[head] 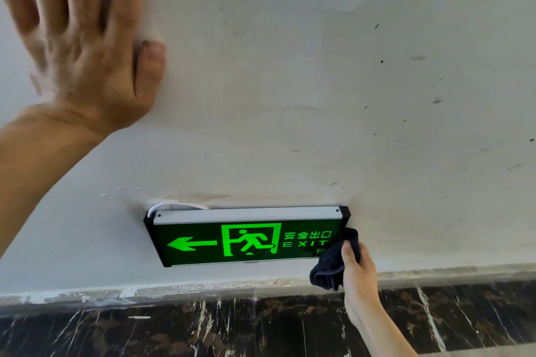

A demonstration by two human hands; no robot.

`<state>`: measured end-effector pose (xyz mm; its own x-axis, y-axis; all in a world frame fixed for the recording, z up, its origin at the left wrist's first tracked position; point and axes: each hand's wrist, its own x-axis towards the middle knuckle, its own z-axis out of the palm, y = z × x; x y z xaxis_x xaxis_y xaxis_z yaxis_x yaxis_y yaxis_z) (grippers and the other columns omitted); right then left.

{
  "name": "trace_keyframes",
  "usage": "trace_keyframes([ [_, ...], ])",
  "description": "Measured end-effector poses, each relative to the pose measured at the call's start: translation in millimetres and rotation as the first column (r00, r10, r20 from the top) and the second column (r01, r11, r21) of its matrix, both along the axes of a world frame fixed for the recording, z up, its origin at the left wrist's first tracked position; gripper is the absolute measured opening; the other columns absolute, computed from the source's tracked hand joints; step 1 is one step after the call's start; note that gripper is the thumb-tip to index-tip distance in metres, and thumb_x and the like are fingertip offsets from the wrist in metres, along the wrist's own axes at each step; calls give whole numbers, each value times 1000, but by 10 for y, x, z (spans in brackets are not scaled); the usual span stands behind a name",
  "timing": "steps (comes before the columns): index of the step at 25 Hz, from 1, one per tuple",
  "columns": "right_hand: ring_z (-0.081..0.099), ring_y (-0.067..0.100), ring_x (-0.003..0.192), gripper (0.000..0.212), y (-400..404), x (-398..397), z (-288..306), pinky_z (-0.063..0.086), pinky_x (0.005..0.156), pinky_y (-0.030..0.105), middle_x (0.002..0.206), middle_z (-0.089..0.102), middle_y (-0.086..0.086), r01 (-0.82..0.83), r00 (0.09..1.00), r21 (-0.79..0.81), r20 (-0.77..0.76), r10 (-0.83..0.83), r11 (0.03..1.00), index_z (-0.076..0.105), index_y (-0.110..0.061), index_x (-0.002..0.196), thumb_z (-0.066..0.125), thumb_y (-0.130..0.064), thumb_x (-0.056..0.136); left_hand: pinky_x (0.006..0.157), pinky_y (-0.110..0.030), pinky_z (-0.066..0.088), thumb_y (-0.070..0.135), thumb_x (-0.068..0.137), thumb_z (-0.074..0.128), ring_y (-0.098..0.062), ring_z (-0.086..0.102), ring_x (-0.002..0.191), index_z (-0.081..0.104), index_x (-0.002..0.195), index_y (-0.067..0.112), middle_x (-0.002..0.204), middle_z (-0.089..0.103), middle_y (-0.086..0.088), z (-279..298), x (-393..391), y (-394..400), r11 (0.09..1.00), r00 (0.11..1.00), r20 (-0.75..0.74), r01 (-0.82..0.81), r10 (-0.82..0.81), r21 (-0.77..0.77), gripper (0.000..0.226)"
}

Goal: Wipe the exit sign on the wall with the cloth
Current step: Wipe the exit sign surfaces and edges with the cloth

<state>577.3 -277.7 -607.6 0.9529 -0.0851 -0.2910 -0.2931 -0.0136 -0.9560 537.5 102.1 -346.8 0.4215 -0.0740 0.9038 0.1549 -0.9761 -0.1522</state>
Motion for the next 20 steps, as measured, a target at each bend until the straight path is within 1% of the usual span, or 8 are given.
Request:
trace_keyframes([
  [5,61,24,88,15,2,31,-95,48,66,35,98,64,10,11,999,-6,-43,-11,1000,58,-26,94,45,-30,99,108,-69,33,44,100,32,-46,25,146,-1,158,42,162,23,-20,2,21,28,1000,1000,18,-4,3,28,67],
  [7,61,25,86,15,-5,34,-129,49,66,37,97,64,11,18,997,12,-80,-17,1000,58,-21,99,45,-29,99,108,-70,33,44,100,34,-46,26,145,1,159,39,161,24,-21,12,23,36,999,999,34,-11,9,34,67],
  [9,62,29,88,18,-9,6,-179,53,77,47,97,64,12,29,985,45,-173,-21,999,57,-15,106,46,-27,99,107,-71,33,43,100,35,-48,28,144,4,159,38,159,26,-23,11,18,9,998,999,53,-16,13,57,67],
  [11,62,34,88,19,-23,-79,-244,49,88,55,95,65,13,85,948,112,-315,-46,990,57,-12,109,47,-25,99,106,-72,33,43,101,34,-51,29,142,3,159,38,157,28,-25,24,-4,-38,996,998,55,-32,28,84,66],
  [14,61,40,100,21,-30,-283,-279,46,93,59,104,64,14,204,885,241,-460,-74,949,57,-17,116,49,-25,98,105,-72,33,43,102,33,-52,31,141,-1,158,40,155,29,-28,69,-57,-110,994,998,43,-56,52,98,66],
  [15,60,40,104,23,-19,-341,-277,47,91,58,108,64,14,238,881,284,-466,-83,929,56,-19,118,49,-26,98,104,-73,33,42,102,33,-52,32,140,0,158,39,154,30,-29,79,-75,-137,992,997,45,-67,62,103,65],
  [17,59,38,106,25,27,-421,-229,49,85,53,112,62,13,292,896,343,-425,-129,893,54,-21,122,51,-24,97,102,-74,35,41,103,33,-53,35,136,11,159,33,152,34,-32,95,-108,-197,990,995,50,-87,81,112,60],
  [20,60,30,102,23,131,-472,-32,50,81,48,112,60,7,316,933,395,-296,-207,862,56,-29,115,52,-18,95,96,-75,39,40,103,33,-46,38,129,21,152,24,148,40,-35,105,-144,-255,990,993,51,-109,104,95,53],
])
